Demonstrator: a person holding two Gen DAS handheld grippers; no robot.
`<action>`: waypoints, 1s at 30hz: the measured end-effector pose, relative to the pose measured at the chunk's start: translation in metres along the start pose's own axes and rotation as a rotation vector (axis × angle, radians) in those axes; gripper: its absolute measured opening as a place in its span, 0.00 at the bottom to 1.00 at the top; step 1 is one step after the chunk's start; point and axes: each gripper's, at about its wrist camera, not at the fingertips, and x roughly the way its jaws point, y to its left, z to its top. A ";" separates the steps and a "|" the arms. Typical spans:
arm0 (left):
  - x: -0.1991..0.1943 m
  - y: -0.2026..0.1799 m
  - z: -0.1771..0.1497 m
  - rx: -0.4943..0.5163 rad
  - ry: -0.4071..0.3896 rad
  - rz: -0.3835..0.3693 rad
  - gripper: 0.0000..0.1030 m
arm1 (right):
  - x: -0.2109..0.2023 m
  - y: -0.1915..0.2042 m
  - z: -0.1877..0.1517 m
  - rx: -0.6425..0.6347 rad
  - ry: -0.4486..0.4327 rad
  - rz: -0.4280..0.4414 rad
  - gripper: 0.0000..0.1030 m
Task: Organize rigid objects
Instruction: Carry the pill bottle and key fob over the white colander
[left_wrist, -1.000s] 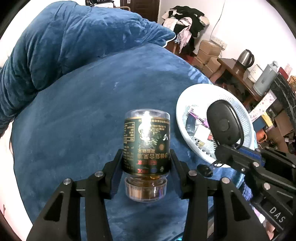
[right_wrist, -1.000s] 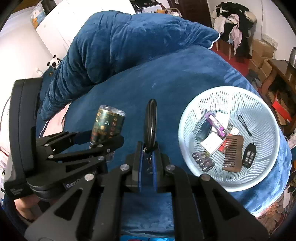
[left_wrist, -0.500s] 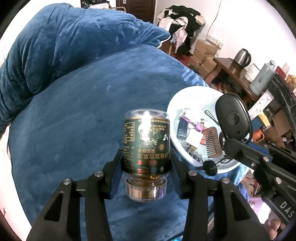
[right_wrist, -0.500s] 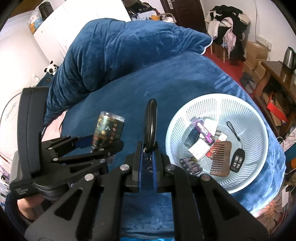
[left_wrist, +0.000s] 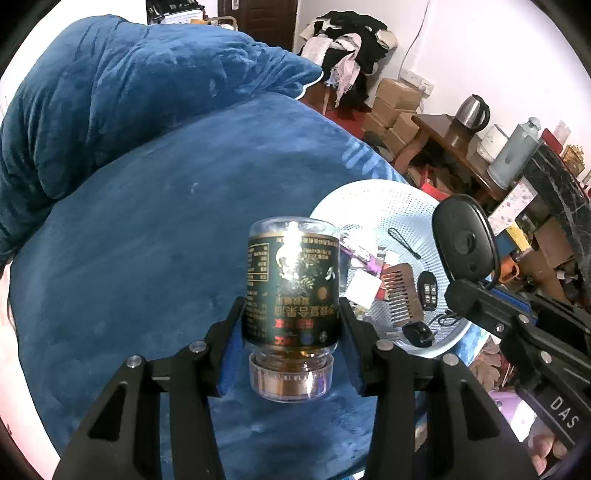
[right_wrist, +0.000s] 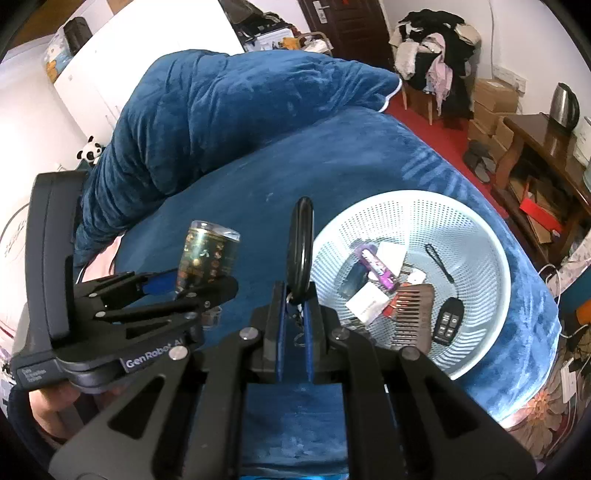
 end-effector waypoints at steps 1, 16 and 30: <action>0.001 -0.002 0.001 0.003 0.001 -0.002 0.46 | -0.001 -0.002 0.000 0.003 -0.002 -0.003 0.08; 0.014 -0.028 0.013 0.029 0.020 -0.043 0.46 | -0.013 -0.040 0.002 0.062 -0.019 -0.042 0.08; 0.033 -0.053 0.022 0.030 0.060 -0.092 0.46 | -0.015 -0.069 0.001 0.104 -0.021 -0.062 0.08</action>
